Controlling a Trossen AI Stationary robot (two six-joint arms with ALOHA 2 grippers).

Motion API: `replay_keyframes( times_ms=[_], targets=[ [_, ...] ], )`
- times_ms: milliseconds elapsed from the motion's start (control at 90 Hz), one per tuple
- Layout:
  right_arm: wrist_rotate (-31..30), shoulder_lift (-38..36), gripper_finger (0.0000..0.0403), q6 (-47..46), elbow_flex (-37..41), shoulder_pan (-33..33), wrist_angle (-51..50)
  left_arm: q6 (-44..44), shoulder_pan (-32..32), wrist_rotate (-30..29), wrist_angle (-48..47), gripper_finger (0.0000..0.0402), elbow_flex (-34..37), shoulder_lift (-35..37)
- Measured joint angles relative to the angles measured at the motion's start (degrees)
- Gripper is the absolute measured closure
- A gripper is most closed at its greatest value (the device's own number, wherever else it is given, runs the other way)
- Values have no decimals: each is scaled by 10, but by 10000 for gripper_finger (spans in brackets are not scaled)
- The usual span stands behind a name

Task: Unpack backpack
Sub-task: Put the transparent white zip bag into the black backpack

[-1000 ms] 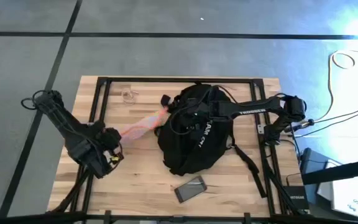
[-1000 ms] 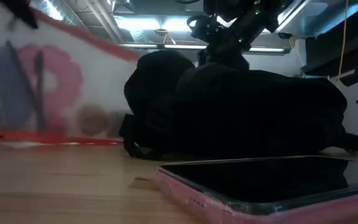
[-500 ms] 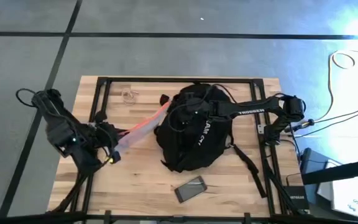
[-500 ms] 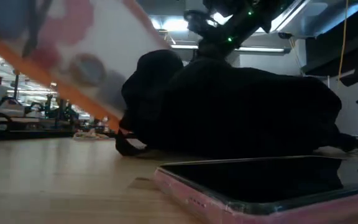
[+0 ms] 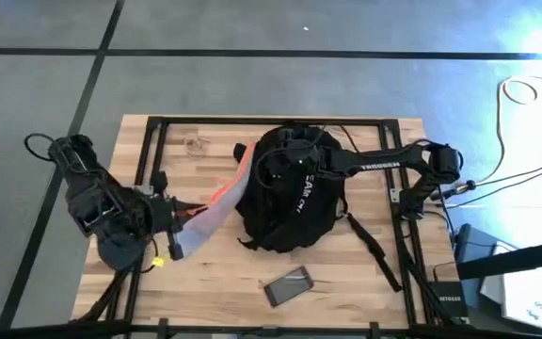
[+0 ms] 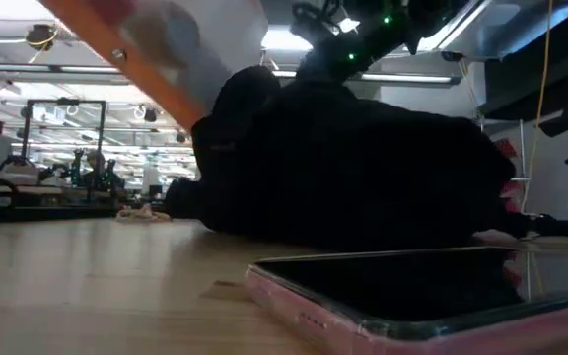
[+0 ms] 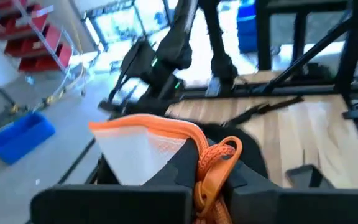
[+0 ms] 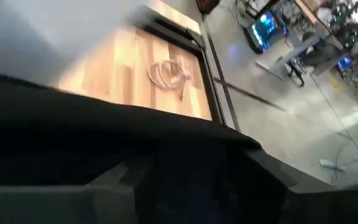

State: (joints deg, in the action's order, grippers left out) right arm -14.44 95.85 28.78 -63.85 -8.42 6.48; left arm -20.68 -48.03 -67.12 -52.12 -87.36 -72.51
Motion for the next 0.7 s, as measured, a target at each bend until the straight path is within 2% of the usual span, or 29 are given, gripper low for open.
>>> replay_keyframes(
  times_ms=[122, 222, 389, 456, 522, 700],
  targets=[
    [-1, 0, 243, 0, 0, -9, -3, 81, -9, -3, 71, 401, 0, 0],
    [-2, 0, 243, -1, 0, -10, 9, 112, -11, 2, 115, 401, 0, 0],
    [1, 0, 243, -13, 0, -9, 24, 153, -10, 84, 216, 401, 0, -3],
    [24, 0, 243, -14, -1, -10, 22, 182, -11, 99, 246, 401, 0, -9],
    [23, 0, 242, -15, -13, -10, -5, 199, -12, 115, 271, 401, 0, -16],
    [-43, -1, 229, 15, -31, -11, -53, 260, -14, 178, 352, 401, 0, -32]
  ],
)
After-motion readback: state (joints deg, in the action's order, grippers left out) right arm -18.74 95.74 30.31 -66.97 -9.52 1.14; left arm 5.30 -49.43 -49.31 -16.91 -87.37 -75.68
